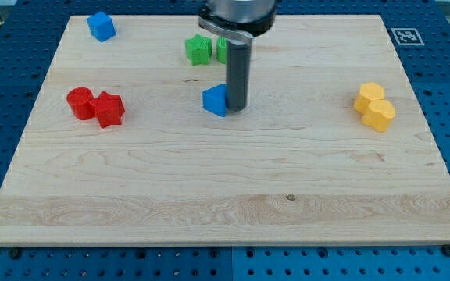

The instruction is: Move blue triangle to the left of green star

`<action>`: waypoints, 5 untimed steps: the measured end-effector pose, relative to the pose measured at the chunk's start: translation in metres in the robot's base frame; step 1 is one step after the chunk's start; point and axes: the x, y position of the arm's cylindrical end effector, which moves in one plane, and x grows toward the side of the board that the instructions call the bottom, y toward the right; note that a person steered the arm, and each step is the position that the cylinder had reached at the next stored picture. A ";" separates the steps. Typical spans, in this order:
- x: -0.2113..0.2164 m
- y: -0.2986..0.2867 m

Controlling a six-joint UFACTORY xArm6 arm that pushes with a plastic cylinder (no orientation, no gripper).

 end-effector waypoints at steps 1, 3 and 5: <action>0.004 -0.028; 0.008 -0.056; -0.011 -0.086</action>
